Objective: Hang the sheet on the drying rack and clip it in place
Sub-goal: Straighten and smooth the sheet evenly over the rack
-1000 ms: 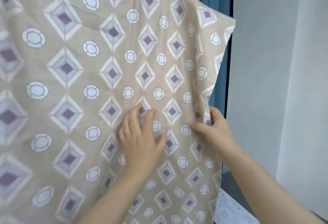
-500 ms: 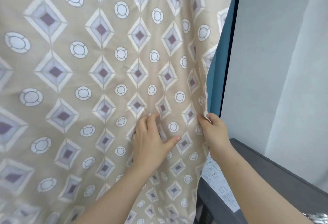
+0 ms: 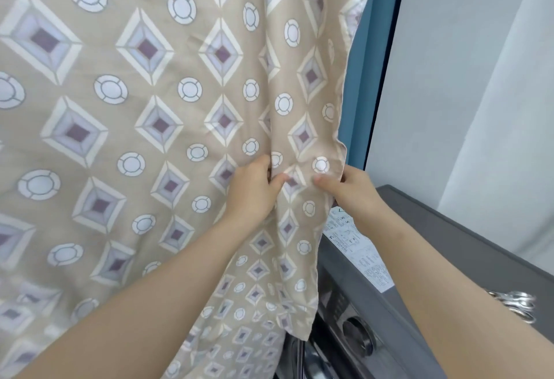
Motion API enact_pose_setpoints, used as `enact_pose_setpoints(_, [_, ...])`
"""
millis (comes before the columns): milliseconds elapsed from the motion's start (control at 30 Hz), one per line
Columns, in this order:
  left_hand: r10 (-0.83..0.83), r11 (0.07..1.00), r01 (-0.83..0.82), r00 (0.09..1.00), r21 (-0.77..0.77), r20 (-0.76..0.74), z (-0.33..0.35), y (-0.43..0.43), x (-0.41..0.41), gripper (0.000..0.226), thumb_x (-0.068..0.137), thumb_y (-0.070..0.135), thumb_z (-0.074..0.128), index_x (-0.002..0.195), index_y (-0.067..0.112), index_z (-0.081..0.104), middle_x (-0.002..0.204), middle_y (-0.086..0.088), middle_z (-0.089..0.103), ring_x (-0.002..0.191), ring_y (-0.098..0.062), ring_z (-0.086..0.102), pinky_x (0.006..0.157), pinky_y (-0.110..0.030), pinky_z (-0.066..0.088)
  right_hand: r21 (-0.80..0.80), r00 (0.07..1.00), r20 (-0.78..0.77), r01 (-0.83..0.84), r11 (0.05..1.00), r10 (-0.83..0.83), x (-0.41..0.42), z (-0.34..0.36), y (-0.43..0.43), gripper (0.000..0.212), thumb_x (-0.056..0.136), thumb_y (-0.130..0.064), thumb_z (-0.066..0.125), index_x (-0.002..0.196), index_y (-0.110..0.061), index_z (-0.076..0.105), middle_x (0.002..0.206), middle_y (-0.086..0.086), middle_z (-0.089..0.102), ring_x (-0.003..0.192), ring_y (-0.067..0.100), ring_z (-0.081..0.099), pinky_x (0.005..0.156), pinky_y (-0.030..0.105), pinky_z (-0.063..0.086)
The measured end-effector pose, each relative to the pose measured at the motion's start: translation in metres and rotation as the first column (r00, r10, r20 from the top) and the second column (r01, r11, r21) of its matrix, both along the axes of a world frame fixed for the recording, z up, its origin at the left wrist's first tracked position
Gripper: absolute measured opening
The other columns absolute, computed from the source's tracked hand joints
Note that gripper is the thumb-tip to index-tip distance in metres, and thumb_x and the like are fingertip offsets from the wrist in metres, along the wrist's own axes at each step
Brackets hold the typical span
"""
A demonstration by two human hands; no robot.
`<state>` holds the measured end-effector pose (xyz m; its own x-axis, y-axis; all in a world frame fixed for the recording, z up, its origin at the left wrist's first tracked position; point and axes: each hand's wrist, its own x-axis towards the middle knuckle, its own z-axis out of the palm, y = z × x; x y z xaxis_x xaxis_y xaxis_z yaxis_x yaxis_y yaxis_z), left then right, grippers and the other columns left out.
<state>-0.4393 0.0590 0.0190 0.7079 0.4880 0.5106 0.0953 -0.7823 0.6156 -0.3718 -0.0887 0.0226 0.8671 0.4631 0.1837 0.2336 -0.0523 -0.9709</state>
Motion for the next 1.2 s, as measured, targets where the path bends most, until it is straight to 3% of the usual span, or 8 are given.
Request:
enact_pose_setpoints(267, [-0.04,0.997,0.045,0.996,0.062,-0.084,-0.018,0.009,0.002,0.026,0.085,0.03,0.064,0.082,0.004,0.062,0.073,-0.008,0.066,0.076,-0.024,0.06,0.068,-0.033,0.042,-0.056,0.99,0.036,0.14,0.989,-0.138,0.007,-0.025,0.014,0.027,0.092,-0.019,0.051,0.1,0.006,0.057,0.105,0.027,0.061,0.081,0.02,0.054,0.09,0.05,0.048])
enact_pose_setpoints(500, [-0.135,0.991,0.131,0.978,-0.033,-0.162,-0.048,0.018,0.012,0.023,0.084,0.023,0.065,0.084,0.0,0.061,0.071,-0.013,0.069,0.072,-0.027,0.067,0.07,-0.033,0.048,-0.085,0.989,-0.022,0.14,0.986,-0.143,0.013,-0.049,0.015,0.015,0.088,-0.014,0.054,0.083,0.0,0.056,0.077,0.006,0.054,0.076,0.019,0.051,0.07,0.033,0.041])
enact_pose_setpoints(567, [-0.153,0.988,0.146,0.973,-0.051,-0.175,-0.06,0.017,0.013,0.024,0.084,0.023,0.066,0.082,0.0,0.06,0.069,-0.013,0.069,0.069,-0.026,0.068,0.071,-0.033,0.05,-0.001,0.992,-0.088,0.095,0.995,-0.095,0.007,-0.048,0.01,0.005,0.086,-0.014,0.061,0.091,-0.011,0.061,0.086,0.002,0.064,0.081,0.019,0.061,0.075,0.031,0.049])
enact_pose_setpoints(667, [-0.167,0.986,0.157,0.964,-0.062,-0.209,-0.08,0.009,0.013,0.026,0.084,0.029,0.066,0.081,0.004,0.058,0.067,-0.009,0.068,0.067,-0.023,0.068,0.072,-0.035,0.052,0.089,0.995,-0.093,0.056,0.995,-0.047,0.007,-0.042,0.006,0.028,0.08,-0.025,0.072,0.105,-0.016,0.062,0.104,0.001,0.07,0.097,0.016,0.066,0.085,0.034,0.053])
enact_pose_setpoints(800, [-0.247,0.965,0.21,0.93,-0.16,-0.271,-0.106,-0.01,0.011,0.026,0.086,0.033,0.065,0.075,0.012,0.053,0.07,-0.008,0.066,0.07,-0.024,0.069,0.071,-0.038,0.053,-0.054,0.973,-0.009,0.232,0.971,-0.232,0.014,-0.047,0.008,0.018,0.084,-0.023,0.065,0.093,-0.006,0.067,0.089,0.006,0.07,0.094,0.028,0.066,0.087,0.044,0.053])
enact_pose_setpoints(933, [-0.255,0.961,0.199,0.906,-0.194,-0.336,-0.117,-0.008,-0.001,0.038,0.087,0.029,0.063,0.06,0.023,0.037,0.056,0.003,0.049,0.069,-0.022,0.067,0.064,-0.032,0.044,-0.158,0.963,-0.032,0.261,0.952,-0.269,0.011,-0.062,0.005,0.017,0.089,-0.018,0.06,0.097,-0.004,0.063,0.097,0.013,0.068,0.097,0.029,0.063,0.089,0.042,0.05])
enact_pose_setpoints(1033, [-0.182,0.983,0.168,0.952,-0.074,-0.246,-0.1,-0.004,-0.016,0.034,0.086,0.031,0.063,0.061,0.021,0.043,0.052,0.01,0.045,0.053,-0.007,0.05,0.057,-0.022,0.037,-0.133,0.956,-0.034,0.284,0.949,-0.291,0.013,-0.061,0.003,0.015,0.09,-0.02,0.059,0.099,-0.008,0.062,0.097,0.009,0.067,0.097,0.027,0.062,0.087,0.039,0.049])
enact_pose_setpoints(1200, [0.118,0.96,-0.165,0.972,0.228,0.205,-0.069,0.004,-0.038,0.025,0.079,0.042,0.064,0.082,0.02,0.052,0.078,0.005,0.052,0.073,-0.015,0.054,0.061,-0.025,0.039,-0.098,0.951,-0.012,0.305,0.947,-0.307,0.019,-0.058,0.001,0.003,0.092,-0.02,0.056,0.091,-0.017,0.057,0.087,-0.001,0.061,0.095,0.024,0.06,0.087,0.037,0.047])
